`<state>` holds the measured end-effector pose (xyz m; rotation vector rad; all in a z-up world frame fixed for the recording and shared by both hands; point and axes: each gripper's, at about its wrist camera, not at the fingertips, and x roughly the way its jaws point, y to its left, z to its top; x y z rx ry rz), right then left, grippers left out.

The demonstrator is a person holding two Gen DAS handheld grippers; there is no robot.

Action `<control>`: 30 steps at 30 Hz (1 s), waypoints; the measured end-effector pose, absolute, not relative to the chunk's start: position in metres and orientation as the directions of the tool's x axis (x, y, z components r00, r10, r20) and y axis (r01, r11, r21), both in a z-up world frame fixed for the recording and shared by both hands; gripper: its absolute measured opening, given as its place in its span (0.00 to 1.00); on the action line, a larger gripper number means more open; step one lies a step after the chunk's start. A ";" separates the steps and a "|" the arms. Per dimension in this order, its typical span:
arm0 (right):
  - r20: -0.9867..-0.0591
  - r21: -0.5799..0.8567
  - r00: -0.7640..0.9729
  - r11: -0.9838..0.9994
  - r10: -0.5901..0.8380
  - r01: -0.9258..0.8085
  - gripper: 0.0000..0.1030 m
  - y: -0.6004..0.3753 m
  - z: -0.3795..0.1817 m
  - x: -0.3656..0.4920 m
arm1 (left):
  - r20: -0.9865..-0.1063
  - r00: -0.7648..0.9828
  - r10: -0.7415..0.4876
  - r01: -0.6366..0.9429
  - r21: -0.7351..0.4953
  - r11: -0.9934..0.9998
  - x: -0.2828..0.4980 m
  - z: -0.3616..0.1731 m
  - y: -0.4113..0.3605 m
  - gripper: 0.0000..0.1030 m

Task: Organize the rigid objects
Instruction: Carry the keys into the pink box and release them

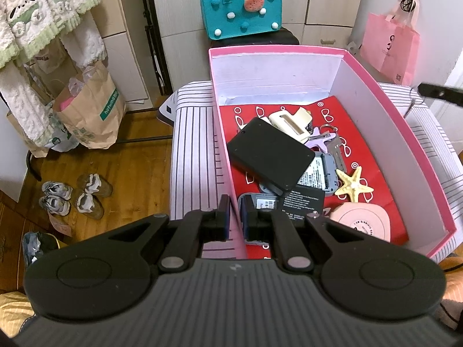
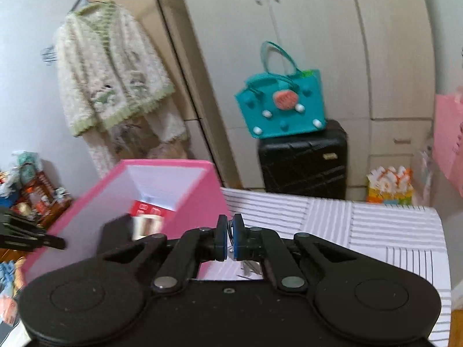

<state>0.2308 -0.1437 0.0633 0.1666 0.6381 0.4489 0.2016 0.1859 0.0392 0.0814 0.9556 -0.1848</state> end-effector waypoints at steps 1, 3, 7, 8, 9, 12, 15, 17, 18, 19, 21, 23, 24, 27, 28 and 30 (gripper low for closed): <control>-0.529 0.274 0.714 0.888 0.459 -0.368 0.05 -0.141 0.070 0.228 | -0.819 0.561 -0.120 0.195 -0.011 0.981 0.202 0.039 0.186 0.08; -0.511 0.248 0.718 0.881 0.472 -0.403 0.05 -0.132 0.085 0.222 | -0.826 0.552 -0.118 0.198 -0.007 0.980 0.202 0.040 0.185 0.08; -0.479 0.248 0.703 0.849 0.527 -0.467 0.05 -0.117 0.110 0.211 | -0.827 0.552 -0.107 0.209 0.014 0.978 0.202 0.043 0.183 0.07; -0.472 0.252 0.697 0.840 0.540 -0.480 0.06 -0.113 0.115 0.210 | -0.828 0.550 -0.111 0.201 0.002 0.980 0.202 0.044 0.184 0.07; -0.464 0.254 0.690 0.829 0.556 -0.498 0.06 -0.109 0.120 0.207 | -0.829 0.548 -0.117 0.197 -0.009 0.980 0.202 0.045 0.186 0.07; -0.446 0.255 0.668 0.800 0.595 -0.543 0.06 -0.093 0.127 0.203 | -0.832 0.539 -0.132 0.192 -0.031 0.981 0.204 0.046 0.189 0.07; -0.441 0.278 0.623 0.758 0.646 -0.590 0.06 -0.077 0.127 0.201 | -0.831 0.539 -0.138 0.192 -0.039 0.981 0.204 0.046 0.190 0.07; -0.454 0.288 0.587 0.734 0.670 -0.615 0.06 -0.064 0.122 0.204 | -0.830 0.542 -0.134 0.193 -0.033 0.981 0.204 0.046 0.190 0.07; -0.465 0.292 0.572 0.727 0.675 -0.621 0.06 -0.059 0.119 0.205 | -0.828 0.545 -0.132 0.193 -0.029 0.981 0.204 0.046 0.190 0.07; -0.481 0.299 0.554 0.721 0.679 -0.625 0.06 -0.052 0.114 0.208 | -0.827 0.547 -0.129 0.194 -0.025 0.981 0.203 0.045 0.189 0.07; -0.512 0.304 0.525 0.715 0.680 -0.629 0.06 -0.041 0.102 0.212 | -0.825 0.550 -0.126 0.196 -0.020 0.981 0.203 0.045 0.188 0.07; -0.544 0.307 0.495 0.710 0.678 -0.634 0.06 -0.030 0.090 0.216 | -0.825 0.550 -0.128 0.196 -0.021 0.980 0.202 0.045 0.188 0.07; -0.556 0.310 0.483 0.708 0.677 -0.635 0.06 -0.026 0.084 0.217 | -0.825 0.550 -0.128 0.195 -0.022 0.980 0.203 0.045 0.188 0.07; -0.589 0.305 0.463 0.713 0.662 -0.631 0.07 -0.014 0.068 0.224 | -0.825 0.552 -0.126 0.197 -0.018 0.980 0.202 0.045 0.188 0.07; -0.593 0.294 0.475 0.724 0.650 -0.624 0.09 -0.013 0.066 0.224 | -0.825 0.551 -0.126 0.196 -0.019 0.980 0.202 0.045 0.188 0.07; -0.587 0.281 0.500 0.739 0.637 -0.613 0.11 -0.014 0.063 0.223 | -0.824 0.553 -0.125 0.196 -0.017 0.980 0.202 0.045 0.188 0.07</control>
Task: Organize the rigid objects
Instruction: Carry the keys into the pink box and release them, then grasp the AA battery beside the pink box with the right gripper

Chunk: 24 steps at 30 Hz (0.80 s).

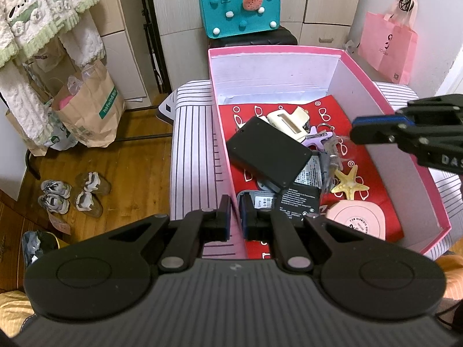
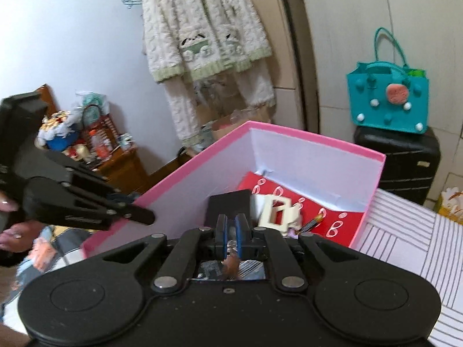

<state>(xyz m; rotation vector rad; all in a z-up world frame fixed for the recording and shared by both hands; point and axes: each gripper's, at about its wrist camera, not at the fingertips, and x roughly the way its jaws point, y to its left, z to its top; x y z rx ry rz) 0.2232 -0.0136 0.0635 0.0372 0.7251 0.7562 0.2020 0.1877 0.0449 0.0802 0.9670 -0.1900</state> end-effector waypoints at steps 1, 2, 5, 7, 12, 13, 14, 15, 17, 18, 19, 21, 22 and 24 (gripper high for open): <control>-0.577 0.296 0.504 0.740 0.642 -0.604 0.11 -0.019 0.064 0.224 | -0.824 0.553 -0.126 0.196 -0.018 0.980 0.202 0.045 0.187 0.07; -0.567 0.312 0.506 0.738 0.650 -0.598 0.11 -0.024 0.066 0.224 | -0.824 0.553 -0.126 0.198 -0.017 0.980 0.202 0.045 0.187 0.07; -0.535 0.326 0.535 0.744 0.654 -0.584 0.11 -0.043 0.075 0.218 | -0.822 0.556 -0.126 0.197 -0.017 0.980 0.201 0.045 0.187 0.07; -0.520 0.326 0.554 0.750 0.651 -0.575 0.11 -0.056 0.081 0.211 | -0.820 0.558 -0.126 0.193 -0.019 0.981 0.201 0.045 0.187 0.07; -0.510 0.294 0.593 0.775 0.623 -0.560 0.11 -0.094 0.090 0.188 | -0.810 0.576 -0.113 0.160 -0.025 0.987 0.198 0.044 0.187 0.06; -0.521 0.282 0.595 0.782 0.611 -0.556 0.11 -0.101 0.090 0.186 | -0.806 0.581 -0.113 0.146 -0.034 0.989 0.198 0.044 0.188 0.06; -0.542 0.267 0.596 0.793 0.593 -0.547 0.11 -0.108 0.087 0.184 | -0.802 0.587 -0.113 0.129 -0.045 0.991 0.197 0.044 0.189 0.05; -0.562 0.254 0.593 0.803 0.576 -0.539 0.11 -0.112 0.083 0.184 | -0.794 0.598 -0.112 0.118 -0.051 0.992 0.195 0.044 0.190 0.05; -0.614 0.234 0.573 0.819 0.543 -0.524 0.11 -0.120 0.072 0.187 | -0.772 0.627 -0.107 0.090 -0.065 0.994 0.191 0.043 0.191 0.05; -0.640 0.237 0.555 0.823 0.532 -0.516 0.11 -0.122 0.066 0.189 | -0.761 0.640 -0.105 0.075 -0.074 0.994 0.190 0.043 0.191 0.04; -0.659 0.249 0.536 0.825 0.528 -0.507 0.11 -0.124 0.059 0.191 | -0.752 0.651 -0.101 0.064 -0.078 0.995 0.188 0.042 0.191 0.04; -0.686 0.280 0.500 0.827 0.528 -0.488 0.11 -0.127 0.047 0.195 | -0.739 0.667 -0.094 0.048 -0.083 0.995 0.187 0.041 0.191 0.04; -0.693 0.284 0.493 0.828 0.525 -0.483 0.11 -0.128 0.043 0.196 | -0.736 0.671 -0.091 0.040 -0.087 0.995 0.187 0.040 0.191 0.04; -0.706 0.288 0.482 0.832 0.518 -0.474 0.11 -0.128 0.037 0.199 | -0.732 0.677 -0.077 0.020 -0.086 0.996 0.190 0.039 0.189 0.03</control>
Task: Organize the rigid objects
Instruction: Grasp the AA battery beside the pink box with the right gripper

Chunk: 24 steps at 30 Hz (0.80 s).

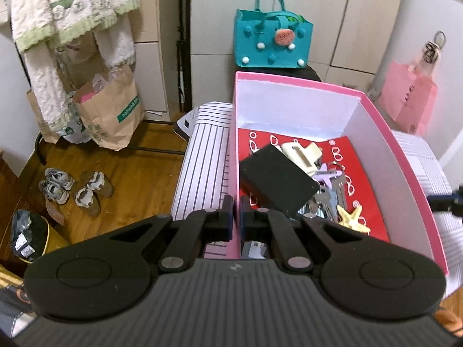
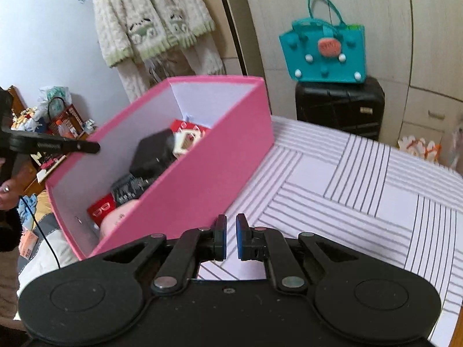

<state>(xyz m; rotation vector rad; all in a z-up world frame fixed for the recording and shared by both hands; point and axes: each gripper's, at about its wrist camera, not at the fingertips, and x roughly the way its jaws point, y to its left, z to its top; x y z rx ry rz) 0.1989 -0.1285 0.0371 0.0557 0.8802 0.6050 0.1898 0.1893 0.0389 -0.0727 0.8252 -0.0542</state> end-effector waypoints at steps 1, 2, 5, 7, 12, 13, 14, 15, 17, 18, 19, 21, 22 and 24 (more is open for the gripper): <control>-0.711 0.292 0.477 0.833 0.517 -0.469 0.11 -0.128 0.035 0.200 | -0.730 0.680 -0.067 0.012 -0.080 0.997 0.191 0.038 0.188 0.03; -0.714 0.297 0.473 0.834 0.517 -0.465 0.11 -0.128 0.033 0.201 | -0.731 0.680 -0.057 -0.001 -0.079 0.997 0.193 0.038 0.186 0.03; -0.717 0.297 0.465 0.831 0.519 -0.471 0.11 -0.126 0.033 0.201 | -0.728 0.685 -0.018 -0.028 -0.051 0.998 0.195 0.039 0.179 0.02; -0.716 0.290 0.460 0.824 0.524 -0.487 0.11 -0.127 0.032 0.199 | -0.723 0.691 0.008 -0.039 -0.026 0.999 0.194 0.040 0.175 0.02; -0.727 0.285 0.424 0.799 0.540 -0.529 0.12 -0.119 0.019 0.195 | -0.718 0.695 0.050 -0.065 0.007 0.998 0.193 0.041 0.168 0.03; -0.730 0.285 0.416 0.795 0.542 -0.536 0.12 -0.117 0.015 0.194 | -0.717 0.695 0.054 -0.069 0.009 0.998 0.193 0.041 0.168 0.03; -0.733 0.283 0.409 0.790 0.544 -0.543 0.12 -0.114 0.012 0.193 | -0.716 0.695 0.057 -0.071 0.010 0.997 0.193 0.041 0.167 0.03; -0.734 0.283 0.404 0.786 0.546 -0.549 0.12 -0.112 0.009 0.193 | -0.717 0.695 0.057 -0.074 0.008 0.997 0.192 0.041 0.168 0.03; -0.731 0.288 0.397 0.778 0.555 -0.558 0.13 -0.110 0.007 0.192 | -0.719 0.692 0.058 -0.074 0.009 0.997 0.192 0.042 0.168 0.03; -0.728 0.289 0.396 0.775 0.559 -0.562 0.13 -0.109 0.007 0.191 | -0.720 0.692 0.059 -0.072 0.013 0.997 0.192 0.042 0.167 0.03; -0.724 0.289 0.397 0.771 0.564 -0.567 0.13 -0.109 0.007 0.190 | -0.720 0.691 0.062 -0.070 0.018 0.997 0.192 0.043 0.167 0.03; -0.720 0.286 0.397 0.765 0.569 -0.577 0.19 -0.110 0.008 0.189 | -0.719 0.692 0.067 -0.067 0.029 0.997 0.191 0.042 0.165 0.03; -0.720 0.280 0.398 0.763 0.568 -0.582 0.20 -0.109 0.008 0.189 | -0.718 0.692 0.068 -0.066 0.031 0.997 0.191 0.042 0.165 0.03; -0.722 0.268 0.400 0.761 0.565 -0.591 0.24 -0.107 0.006 0.189 | -0.719 0.692 0.067 -0.068 0.028 0.997 0.191 0.042 0.165 0.03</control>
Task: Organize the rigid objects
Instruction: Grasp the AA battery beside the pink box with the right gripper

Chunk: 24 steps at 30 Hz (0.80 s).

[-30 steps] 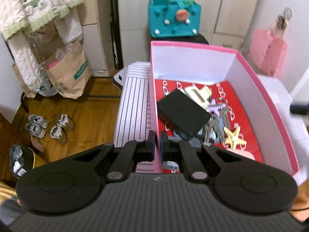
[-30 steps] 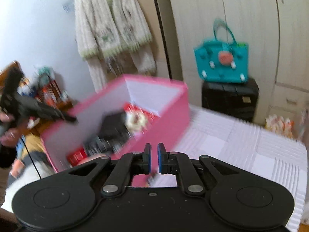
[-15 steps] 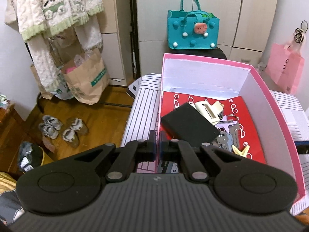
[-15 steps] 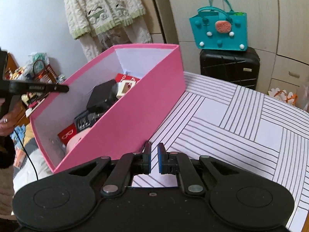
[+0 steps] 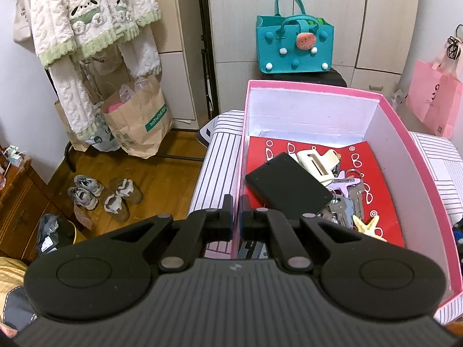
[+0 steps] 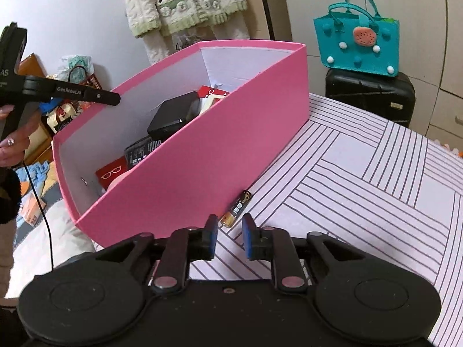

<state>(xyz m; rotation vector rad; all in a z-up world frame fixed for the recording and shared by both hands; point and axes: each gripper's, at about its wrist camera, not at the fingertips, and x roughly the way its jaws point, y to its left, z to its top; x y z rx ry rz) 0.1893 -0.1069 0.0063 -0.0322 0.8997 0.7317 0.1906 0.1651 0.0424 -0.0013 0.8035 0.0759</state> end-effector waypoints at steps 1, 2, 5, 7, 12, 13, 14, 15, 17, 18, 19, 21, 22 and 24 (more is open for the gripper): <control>-0.723 0.265 0.398 0.758 0.565 -0.595 0.25 -0.106 0.005 0.190 | -0.719 0.692 0.066 -0.068 0.026 0.997 0.190 0.042 0.165 0.03; -0.725 0.260 0.398 0.759 0.562 -0.597 0.25 -0.104 0.003 0.191 | -0.719 0.692 0.064 -0.068 0.023 0.997 0.190 0.042 0.165 0.03; -0.722 0.245 0.412 0.762 0.556 -0.600 0.26 -0.100 0.001 0.190 | -0.722 0.689 0.063 -0.058 0.032 0.998 0.189 0.042 0.165 0.03; -0.717 0.251 0.413 0.761 0.561 -0.598 0.30 -0.099 0.000 0.188 | -0.727 0.684 0.061 -0.048 0.039 0.998 0.189 0.043 0.165 0.02; -0.717 0.186 0.454 0.774 0.528 -0.606 0.34 -0.093 0.005 0.179 | -0.736 0.675 0.053 -0.011 0.062 0.998 0.187 0.044 0.165 0.02; -0.716 0.185 0.456 0.773 0.529 -0.607 0.35 -0.093 0.006 0.178 | -0.739 0.671 0.049 -0.001 0.066 0.998 0.187 0.043 0.165 0.02; -0.714 0.183 0.458 0.773 0.529 -0.608 0.35 -0.093 0.007 0.176 | -0.743 0.668 0.044 0.008 0.066 0.998 0.188 0.044 0.166 0.02; -0.713 0.179 0.462 0.774 0.527 -0.607 0.35 -0.093 0.007 0.175 | -0.746 0.664 0.037 0.016 0.064 0.998 0.188 0.044 0.166 0.02; -0.712 0.166 0.472 0.778 0.520 -0.606 0.35 -0.092 0.008 0.173 | -0.753 0.658 0.021 0.032 0.055 0.998 0.189 0.044 0.169 0.02; -0.711 0.163 0.474 0.777 0.519 -0.608 0.35 -0.092 0.008 0.173 | -0.757 0.653 0.010 0.040 0.048 0.998 0.189 0.043 0.170 0.02; -0.709 0.163 0.475 0.777 0.521 -0.608 0.36 -0.091 0.008 0.173 | -0.762 0.648 0.000 0.048 0.041 0.998 0.189 0.043 0.172 0.02; -0.706 0.168 0.478 0.780 0.522 -0.603 0.36 -0.089 0.007 0.173 | -0.768 0.640 -0.016 0.067 0.035 0.997 0.190 0.042 0.173 0.02; -0.709 0.159 0.485 0.786 0.513 -0.598 0.36 -0.088 0.006 0.173 | -0.771 0.636 -0.023 0.072 0.029 0.997 0.190 0.043 0.175 0.02; -0.719 0.127 0.496 0.793 0.487 -0.595 0.36 -0.083 0.002 0.174 | -0.775 0.631 -0.036 0.089 0.026 0.996 0.191 0.043 0.176 0.03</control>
